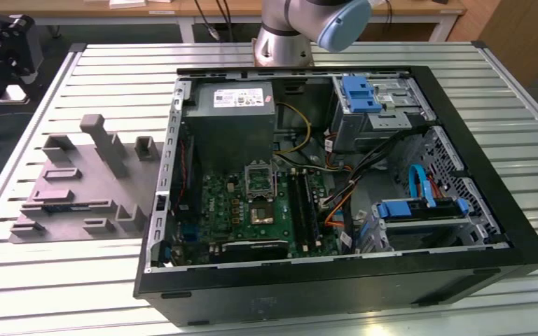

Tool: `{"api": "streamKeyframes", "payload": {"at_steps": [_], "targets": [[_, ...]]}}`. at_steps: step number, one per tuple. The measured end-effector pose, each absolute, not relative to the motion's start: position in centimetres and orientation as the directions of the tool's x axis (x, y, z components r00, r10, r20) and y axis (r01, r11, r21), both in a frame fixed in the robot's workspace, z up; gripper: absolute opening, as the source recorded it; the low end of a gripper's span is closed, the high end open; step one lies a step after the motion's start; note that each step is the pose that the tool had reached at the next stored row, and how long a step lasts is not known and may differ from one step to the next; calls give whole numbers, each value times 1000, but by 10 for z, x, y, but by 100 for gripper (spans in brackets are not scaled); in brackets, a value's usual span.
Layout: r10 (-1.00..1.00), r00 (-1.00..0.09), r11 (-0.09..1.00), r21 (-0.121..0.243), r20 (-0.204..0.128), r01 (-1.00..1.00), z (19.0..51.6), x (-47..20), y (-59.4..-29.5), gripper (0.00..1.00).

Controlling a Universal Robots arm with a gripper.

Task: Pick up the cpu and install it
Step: 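Pick up the cpu and move it towards the insertion slot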

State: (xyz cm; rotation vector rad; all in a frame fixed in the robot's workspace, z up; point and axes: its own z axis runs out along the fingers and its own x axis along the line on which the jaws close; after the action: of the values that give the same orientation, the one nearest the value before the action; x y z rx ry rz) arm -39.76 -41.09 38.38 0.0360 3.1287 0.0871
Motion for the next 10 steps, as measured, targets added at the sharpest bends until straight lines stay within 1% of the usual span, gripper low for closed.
{"api": "streamKeyframes", "payload": {"at_steps": [10], "targets": [[23, -1000, 998, 56, -11, 23, 384, -394, -411, 47]]}}
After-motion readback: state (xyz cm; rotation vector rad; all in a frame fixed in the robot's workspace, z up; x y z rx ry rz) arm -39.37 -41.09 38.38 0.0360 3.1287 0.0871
